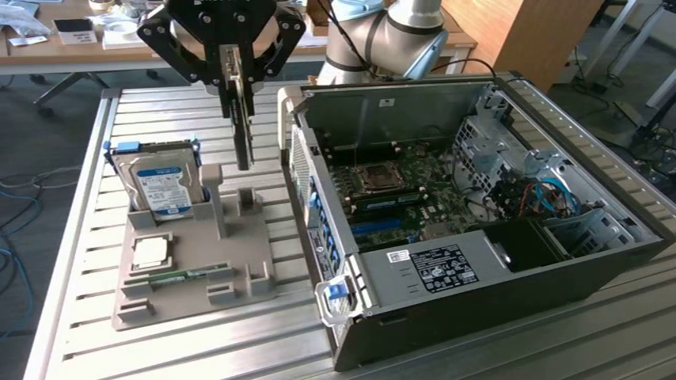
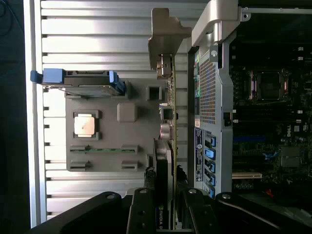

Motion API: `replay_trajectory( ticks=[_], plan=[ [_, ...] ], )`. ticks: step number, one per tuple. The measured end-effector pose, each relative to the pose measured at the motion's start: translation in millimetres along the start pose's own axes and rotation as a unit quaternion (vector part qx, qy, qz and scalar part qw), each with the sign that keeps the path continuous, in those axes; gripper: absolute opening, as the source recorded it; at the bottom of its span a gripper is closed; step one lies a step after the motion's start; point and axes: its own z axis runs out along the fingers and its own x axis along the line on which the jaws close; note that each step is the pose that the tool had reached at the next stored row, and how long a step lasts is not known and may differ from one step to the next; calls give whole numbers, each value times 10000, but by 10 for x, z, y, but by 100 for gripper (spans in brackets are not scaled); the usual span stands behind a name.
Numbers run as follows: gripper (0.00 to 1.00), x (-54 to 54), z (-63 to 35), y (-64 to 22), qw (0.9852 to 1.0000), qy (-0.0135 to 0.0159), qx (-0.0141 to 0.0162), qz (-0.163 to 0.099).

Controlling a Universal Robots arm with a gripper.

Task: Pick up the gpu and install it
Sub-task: 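Pick up the gpu and move the gpu toward the slot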

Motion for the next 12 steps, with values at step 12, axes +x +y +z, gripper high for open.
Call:
replay_trajectory(
  ticks=[12],
  plan=[
    [27,-33,1,1,10000,0,-1,0]
  ],
)
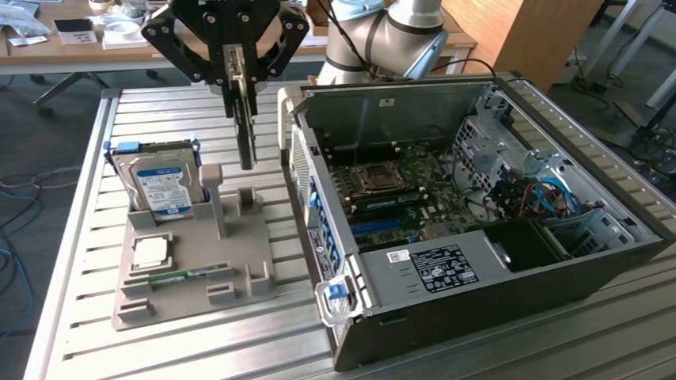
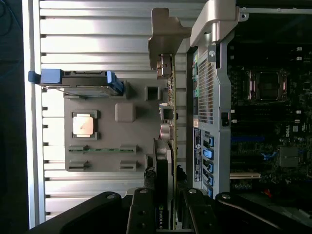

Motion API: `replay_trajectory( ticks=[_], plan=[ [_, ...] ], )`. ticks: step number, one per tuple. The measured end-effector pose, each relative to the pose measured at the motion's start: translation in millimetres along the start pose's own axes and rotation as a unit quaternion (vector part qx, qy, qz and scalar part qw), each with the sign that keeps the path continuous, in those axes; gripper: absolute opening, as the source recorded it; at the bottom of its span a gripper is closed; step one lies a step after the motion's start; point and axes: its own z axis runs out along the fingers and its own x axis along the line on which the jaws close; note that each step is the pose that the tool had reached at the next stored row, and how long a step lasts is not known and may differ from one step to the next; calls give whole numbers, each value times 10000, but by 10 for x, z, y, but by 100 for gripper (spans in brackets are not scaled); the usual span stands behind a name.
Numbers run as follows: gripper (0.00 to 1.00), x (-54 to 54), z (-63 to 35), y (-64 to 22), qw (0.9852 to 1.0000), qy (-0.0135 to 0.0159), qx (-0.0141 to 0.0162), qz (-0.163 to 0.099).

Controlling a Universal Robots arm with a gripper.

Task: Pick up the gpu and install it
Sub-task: 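Pick up the gpu and move the gpu toward the slot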

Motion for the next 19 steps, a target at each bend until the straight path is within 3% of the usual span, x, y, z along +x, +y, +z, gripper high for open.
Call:
replay_trajectory(
  ticks=[19],
  plan=[
    [27,-365,11,16,10000,0,0,0]
  ],
)
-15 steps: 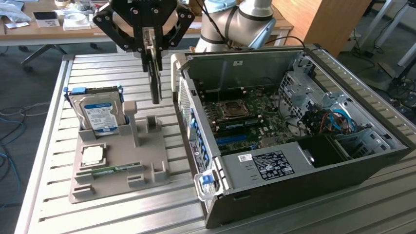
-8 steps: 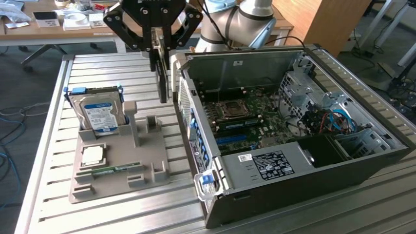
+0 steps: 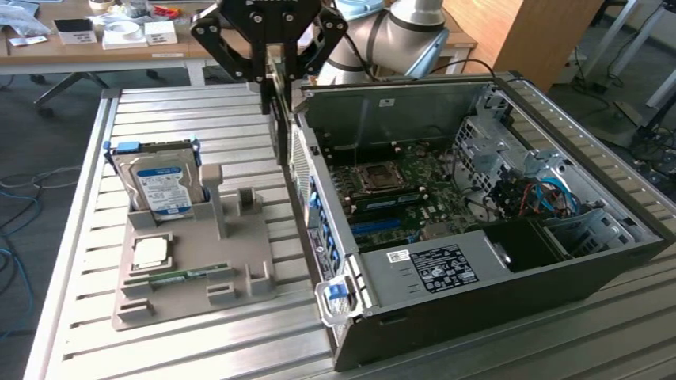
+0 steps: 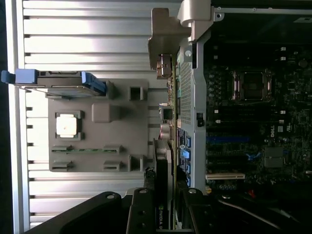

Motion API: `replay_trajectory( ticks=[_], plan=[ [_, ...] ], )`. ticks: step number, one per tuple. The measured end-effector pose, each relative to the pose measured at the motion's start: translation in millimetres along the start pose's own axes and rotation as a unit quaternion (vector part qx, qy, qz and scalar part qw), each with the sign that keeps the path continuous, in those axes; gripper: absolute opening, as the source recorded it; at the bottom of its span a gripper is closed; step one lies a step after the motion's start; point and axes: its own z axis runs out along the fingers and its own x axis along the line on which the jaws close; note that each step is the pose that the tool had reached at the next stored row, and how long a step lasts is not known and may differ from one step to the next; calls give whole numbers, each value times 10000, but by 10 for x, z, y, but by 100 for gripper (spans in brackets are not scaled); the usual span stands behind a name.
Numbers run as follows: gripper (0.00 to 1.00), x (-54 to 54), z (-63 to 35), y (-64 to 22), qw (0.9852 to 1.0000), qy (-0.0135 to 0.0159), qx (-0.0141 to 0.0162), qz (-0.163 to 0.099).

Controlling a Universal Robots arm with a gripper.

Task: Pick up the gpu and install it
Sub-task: 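Pick up the gpu and move the gpu toward the slot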

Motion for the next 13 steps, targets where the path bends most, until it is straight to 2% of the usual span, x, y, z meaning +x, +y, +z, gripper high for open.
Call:
replay_trajectory(
  ticks=[13],
  plan=[
    [27,-286,10,21,10000,0,0,1]
  ],
)
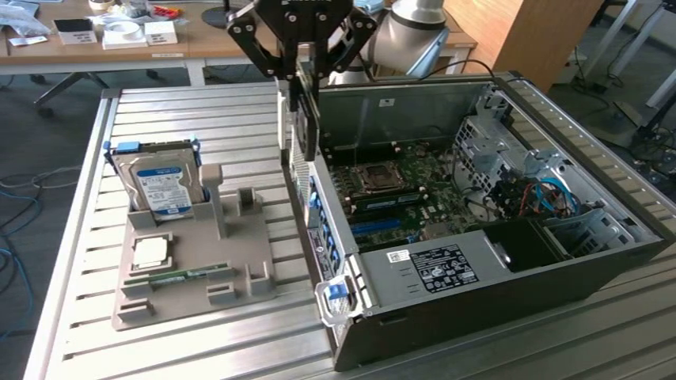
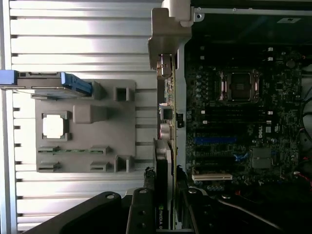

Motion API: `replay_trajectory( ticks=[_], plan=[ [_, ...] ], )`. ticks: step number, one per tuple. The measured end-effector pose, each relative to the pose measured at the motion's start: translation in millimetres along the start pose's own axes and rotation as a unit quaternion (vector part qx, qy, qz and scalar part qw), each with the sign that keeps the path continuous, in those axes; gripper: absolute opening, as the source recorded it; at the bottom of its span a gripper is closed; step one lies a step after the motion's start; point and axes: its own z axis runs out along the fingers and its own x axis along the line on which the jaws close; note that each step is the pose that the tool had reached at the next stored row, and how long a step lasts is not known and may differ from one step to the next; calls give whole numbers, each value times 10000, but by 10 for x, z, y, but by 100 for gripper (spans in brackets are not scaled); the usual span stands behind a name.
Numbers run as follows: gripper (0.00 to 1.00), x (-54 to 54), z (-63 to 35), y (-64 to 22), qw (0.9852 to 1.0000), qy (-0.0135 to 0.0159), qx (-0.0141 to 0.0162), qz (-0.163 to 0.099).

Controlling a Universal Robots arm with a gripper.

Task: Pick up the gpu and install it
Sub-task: 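Pick up the gpu and move the gpu toward the slot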

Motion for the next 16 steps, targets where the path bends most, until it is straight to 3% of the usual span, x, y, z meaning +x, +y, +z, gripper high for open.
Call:
replay_trajectory(
  ticks=[4,16],
  plan=[
    [27,-87,3,9,10000,0,0,-1],
    [27,-125,4,13,10000,0,0,0]
  ],
)
